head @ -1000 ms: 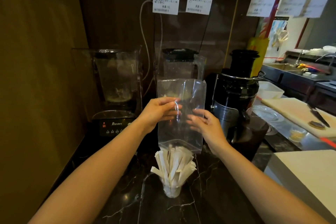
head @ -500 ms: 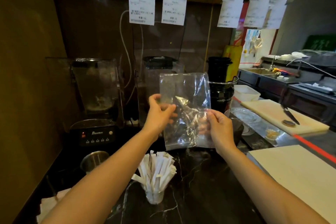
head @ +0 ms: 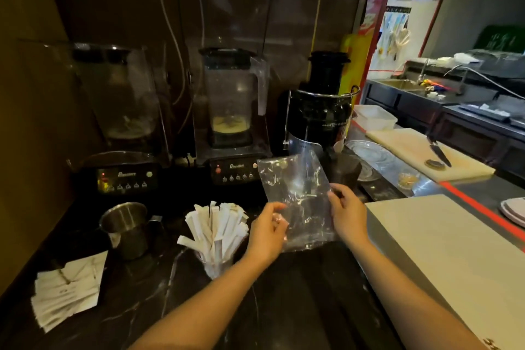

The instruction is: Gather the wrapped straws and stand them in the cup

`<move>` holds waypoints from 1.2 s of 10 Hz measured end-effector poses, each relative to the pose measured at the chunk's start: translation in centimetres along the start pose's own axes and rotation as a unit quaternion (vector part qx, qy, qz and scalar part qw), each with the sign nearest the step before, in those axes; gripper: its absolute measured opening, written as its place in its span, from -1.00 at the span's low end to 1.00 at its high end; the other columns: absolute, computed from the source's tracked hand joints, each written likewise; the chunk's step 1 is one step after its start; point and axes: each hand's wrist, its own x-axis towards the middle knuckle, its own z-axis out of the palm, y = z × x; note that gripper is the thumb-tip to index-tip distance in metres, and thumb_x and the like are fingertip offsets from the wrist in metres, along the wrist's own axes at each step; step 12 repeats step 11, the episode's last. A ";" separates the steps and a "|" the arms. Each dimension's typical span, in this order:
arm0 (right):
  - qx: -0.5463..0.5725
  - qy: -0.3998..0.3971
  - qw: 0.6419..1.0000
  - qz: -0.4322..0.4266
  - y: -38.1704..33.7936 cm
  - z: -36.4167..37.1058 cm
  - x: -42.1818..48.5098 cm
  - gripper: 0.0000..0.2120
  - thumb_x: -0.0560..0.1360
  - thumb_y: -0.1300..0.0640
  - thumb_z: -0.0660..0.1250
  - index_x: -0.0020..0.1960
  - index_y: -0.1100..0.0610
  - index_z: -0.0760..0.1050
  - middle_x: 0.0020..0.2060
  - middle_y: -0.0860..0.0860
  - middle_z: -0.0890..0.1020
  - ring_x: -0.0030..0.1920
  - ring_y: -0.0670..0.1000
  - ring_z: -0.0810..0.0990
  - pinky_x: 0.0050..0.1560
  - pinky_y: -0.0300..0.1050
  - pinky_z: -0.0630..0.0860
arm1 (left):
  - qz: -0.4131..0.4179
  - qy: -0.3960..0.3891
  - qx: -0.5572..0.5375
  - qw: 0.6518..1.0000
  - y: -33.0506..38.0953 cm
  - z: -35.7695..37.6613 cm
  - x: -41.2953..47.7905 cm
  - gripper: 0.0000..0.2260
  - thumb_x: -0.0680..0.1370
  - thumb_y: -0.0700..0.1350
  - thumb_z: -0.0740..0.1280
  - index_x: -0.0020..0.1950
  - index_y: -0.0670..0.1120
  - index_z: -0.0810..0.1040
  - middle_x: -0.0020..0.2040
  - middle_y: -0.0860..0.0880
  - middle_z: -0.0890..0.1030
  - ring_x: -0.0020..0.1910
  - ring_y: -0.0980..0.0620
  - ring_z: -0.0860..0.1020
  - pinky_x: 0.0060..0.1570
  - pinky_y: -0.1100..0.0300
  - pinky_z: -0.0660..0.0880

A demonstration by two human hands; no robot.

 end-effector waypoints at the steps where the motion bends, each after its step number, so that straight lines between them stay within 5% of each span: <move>1: -0.052 -0.049 0.997 0.022 3.1 0.5 -1.3 -0.76 0.53 0.20 0.20 0.19 0.17 0.36 -0.40 0.08 0.52 -0.39 0.04 0.50 -0.40 -0.12 0.34 | -0.024 -0.021 0.046 0.998 -2.6 1.1 -0.9 -0.70 0.54 -0.25 0.18 0.27 -0.10 0.38 -0.29 0.04 0.47 -0.33 0.13 0.47 -0.32 0.38 0.43; 3: -0.165 -0.176 0.970 0.022 8.1 2.0 -4.0 -0.88 0.52 0.14 0.22 0.00 0.19 0.43 -0.17 0.14 0.59 -0.20 0.07 0.54 -0.25 -0.13 0.34 | -0.041 -0.106 0.196 0.974 -6.6 3.0 -2.4 -0.62 0.53 -0.31 0.13 0.36 -0.15 0.29 0.03 -0.17 0.42 0.04 -0.06 0.46 0.14 0.35 0.28; 6: -0.385 -0.255 0.887 -0.010 10.1 3.0 -5.6 -0.67 0.55 0.01 0.13 0.28 0.08 0.36 0.22 0.06 0.43 0.19 0.05 0.44 0.06 -0.11 0.46 | -0.056 -0.186 0.408 0.892 -9.0 3.9 -3.1 -0.68 0.55 -0.14 0.14 0.29 -0.16 0.33 0.39 -0.18 0.18 0.32 -0.15 0.23 0.32 0.02 0.24; 7: -0.429 -0.275 0.860 -0.012 10.6 2.9 -6.0 -0.62 0.56 -0.02 0.10 0.34 0.08 0.31 0.36 0.07 0.32 0.34 0.09 0.27 0.26 -0.03 0.34 | -0.021 -0.199 0.489 0.849 -9.4 3.8 -3.0 -0.58 0.58 -0.06 0.08 0.39 -0.22 0.19 0.51 -0.18 -0.06 0.48 -0.14 -0.07 0.43 -0.05 -0.01; 8: -0.430 -0.302 0.851 -0.001 10.6 3.0 -6.3 -0.58 0.58 -0.05 0.00 0.38 0.07 0.23 0.44 0.03 0.26 0.44 0.08 0.15 0.38 0.04 0.13 | -0.042 -0.254 0.509 0.821 -9.9 3.7 -3.0 -0.55 0.61 -0.06 -0.04 0.44 -0.22 -0.02 0.52 -0.19 -0.08 0.49 -0.11 -0.15 0.45 -0.03 -0.14; 10: -0.439 -0.347 0.826 0.059 9.2 3.4 -6.4 -0.40 0.56 -0.18 -0.14 0.45 0.18 0.03 0.51 0.10 0.08 0.50 0.08 -0.07 0.46 0.12 -0.11 | -0.096 -0.289 0.463 0.832 -8.8 3.6 -2.5 -0.50 0.61 -0.06 -0.05 0.44 -0.22 -0.19 0.51 -0.22 -0.14 0.49 -0.15 -0.18 0.45 0.00 -0.15; 11: -0.432 -0.330 0.838 0.050 7.7 3.4 -5.7 -0.36 0.55 -0.19 -0.16 0.47 0.19 -0.15 0.52 0.11 -0.04 0.50 0.08 -0.15 0.47 0.10 -0.16 | -0.061 -0.267 0.409 0.871 -6.9 3.6 -2.2 -0.47 0.61 -0.05 -0.03 0.43 -0.20 -0.25 0.51 -0.19 -0.20 0.48 -0.10 -0.22 0.46 0.05 -0.18; 12: -0.432 -0.330 0.838 0.050 7.7 3.4 -5.7 -0.36 0.55 -0.19 -0.16 0.47 0.19 -0.15 0.52 0.11 -0.04 0.50 0.08 -0.15 0.47 0.10 -0.16 | -0.061 -0.267 0.409 0.871 -6.9 3.6 -2.2 -0.47 0.61 -0.05 -0.03 0.43 -0.20 -0.25 0.51 -0.19 -0.20 0.48 -0.10 -0.22 0.46 0.05 -0.18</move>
